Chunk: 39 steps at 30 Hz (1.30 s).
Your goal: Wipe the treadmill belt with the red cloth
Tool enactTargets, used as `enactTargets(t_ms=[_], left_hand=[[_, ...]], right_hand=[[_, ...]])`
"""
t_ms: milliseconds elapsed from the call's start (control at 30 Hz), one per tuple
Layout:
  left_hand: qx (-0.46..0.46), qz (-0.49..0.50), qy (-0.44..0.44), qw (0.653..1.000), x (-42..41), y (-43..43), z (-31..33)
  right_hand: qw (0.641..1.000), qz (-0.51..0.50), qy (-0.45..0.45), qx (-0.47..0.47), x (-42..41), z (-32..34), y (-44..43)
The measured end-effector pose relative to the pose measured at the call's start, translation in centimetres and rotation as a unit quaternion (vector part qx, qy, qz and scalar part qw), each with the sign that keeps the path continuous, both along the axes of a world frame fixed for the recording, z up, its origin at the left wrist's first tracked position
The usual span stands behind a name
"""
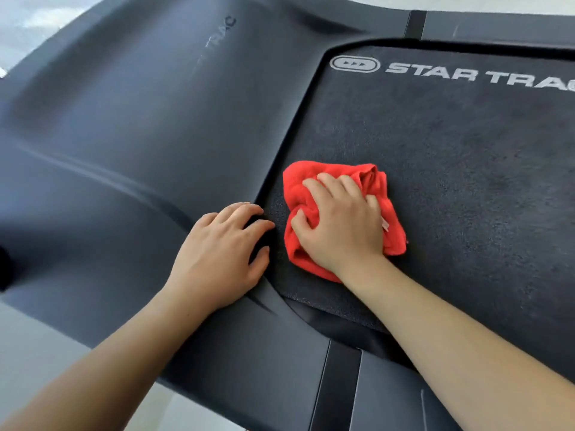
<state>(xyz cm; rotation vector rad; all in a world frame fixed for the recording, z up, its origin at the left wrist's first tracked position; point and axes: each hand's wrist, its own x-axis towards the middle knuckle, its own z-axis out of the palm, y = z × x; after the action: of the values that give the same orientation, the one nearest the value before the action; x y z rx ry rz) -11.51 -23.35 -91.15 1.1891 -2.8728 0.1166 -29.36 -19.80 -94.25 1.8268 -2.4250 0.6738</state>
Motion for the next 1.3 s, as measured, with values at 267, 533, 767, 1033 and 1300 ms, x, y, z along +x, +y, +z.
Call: enactTargets(t_ms=[267, 533, 767, 1033, 1300], left_hand=[[0.018, 0.003, -0.001, 1.0, 0.1, 0.0, 0.1], [-0.005, -0.011, 0.017, 1.0, 1.7, -3.4, 2.3], [-0.015, -0.018, 0.023, 0.999, 1.4, -2.7, 1.4], [-0.016, -0.004, 0.038, 0.999, 1.2, -2.7, 1.5], [-0.021, -0.009, 0.052, 0.998, 1.4, -2.7, 1.4]], right_hand=[[0.999, 0.041, 0.024, 0.021, -1.4, 0.2, -0.2], [1.0, 0.015, 0.019, -0.006, -1.2, -0.1, 3.0], [0.999, -0.032, -0.004, 0.036, -0.1, -0.2, -3.2], [0.997, 0.071, 0.022, -0.004, 2.4, 0.0, 3.2], [1.0, -0.001, -0.002, 0.031, 4.5, 0.3, 1.6]])
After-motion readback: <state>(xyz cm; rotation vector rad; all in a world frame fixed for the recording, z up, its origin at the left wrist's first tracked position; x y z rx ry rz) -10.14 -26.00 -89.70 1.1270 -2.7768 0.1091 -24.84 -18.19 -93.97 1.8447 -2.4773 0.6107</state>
